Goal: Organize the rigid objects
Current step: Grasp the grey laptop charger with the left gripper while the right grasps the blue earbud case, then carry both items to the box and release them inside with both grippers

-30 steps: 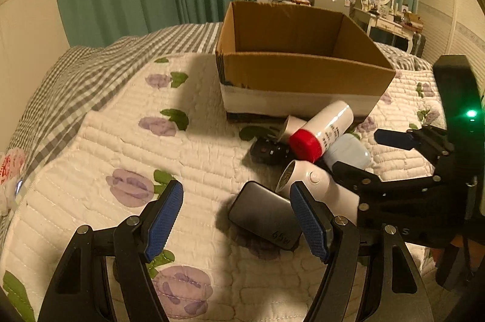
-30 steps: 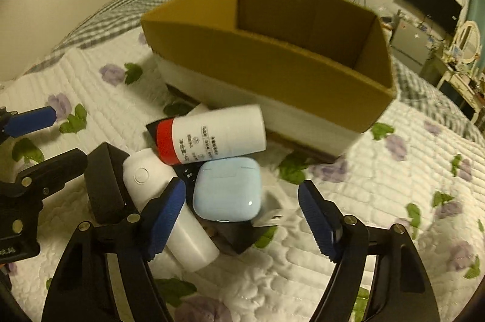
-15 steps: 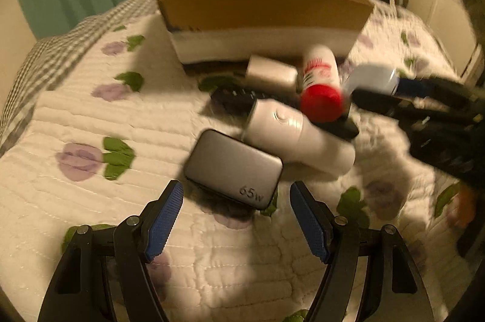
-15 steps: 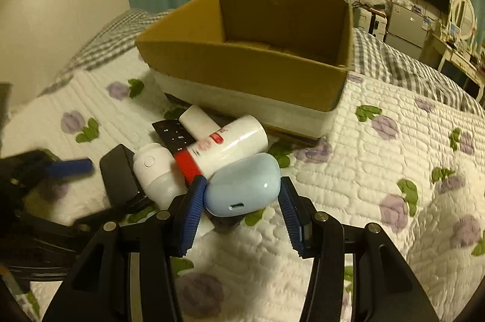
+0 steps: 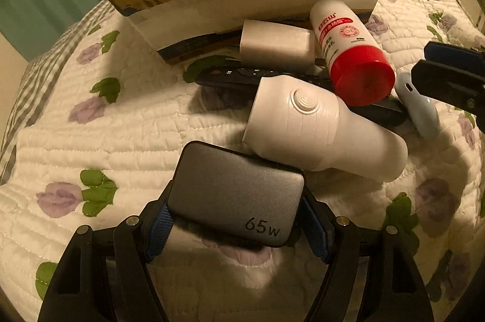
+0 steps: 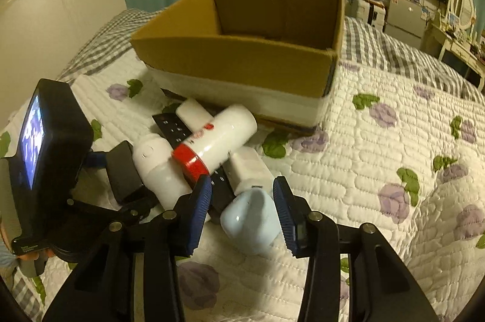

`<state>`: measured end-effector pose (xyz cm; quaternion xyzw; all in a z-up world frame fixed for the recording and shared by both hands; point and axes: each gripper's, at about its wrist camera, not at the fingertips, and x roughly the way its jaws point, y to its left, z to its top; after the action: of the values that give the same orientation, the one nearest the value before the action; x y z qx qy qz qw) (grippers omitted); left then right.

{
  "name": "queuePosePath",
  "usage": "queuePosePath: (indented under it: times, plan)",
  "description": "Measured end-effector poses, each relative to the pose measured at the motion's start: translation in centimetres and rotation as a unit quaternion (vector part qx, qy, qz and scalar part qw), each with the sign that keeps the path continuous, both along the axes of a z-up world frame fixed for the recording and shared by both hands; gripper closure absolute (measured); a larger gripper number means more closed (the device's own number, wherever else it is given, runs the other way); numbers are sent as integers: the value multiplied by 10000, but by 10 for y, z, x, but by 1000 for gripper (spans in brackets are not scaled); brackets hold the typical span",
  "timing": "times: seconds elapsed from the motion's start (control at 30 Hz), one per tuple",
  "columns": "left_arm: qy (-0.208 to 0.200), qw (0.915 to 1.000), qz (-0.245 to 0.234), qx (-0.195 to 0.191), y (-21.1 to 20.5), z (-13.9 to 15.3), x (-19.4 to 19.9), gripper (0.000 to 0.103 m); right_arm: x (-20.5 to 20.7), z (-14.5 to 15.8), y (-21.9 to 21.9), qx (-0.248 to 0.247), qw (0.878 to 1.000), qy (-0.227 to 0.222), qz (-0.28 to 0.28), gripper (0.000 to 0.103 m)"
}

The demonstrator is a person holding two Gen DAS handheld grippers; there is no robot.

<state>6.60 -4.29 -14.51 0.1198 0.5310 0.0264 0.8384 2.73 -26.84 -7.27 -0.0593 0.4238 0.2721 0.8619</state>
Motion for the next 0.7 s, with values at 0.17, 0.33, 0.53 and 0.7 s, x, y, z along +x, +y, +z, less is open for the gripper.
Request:
queuePosePath:
  times: [0.17,0.33,0.53,0.7]
  plan:
    - [-160,9998,0,-75,3,6,-13,29,1,-3,-3,80,9999,91,-2,60]
    - [-429,9984,172,-326,9,22,-36,29,1,-13,-3,-164,9997,171,-72,44]
    - [-872,9932,444,-637,22,48,-60,29,10,-29,-5,-161,9987,459,-179,43]
    - [-1068,9894,534,-828,8,58,-58,29,10,-40,5,-418,9980,470,-59,43]
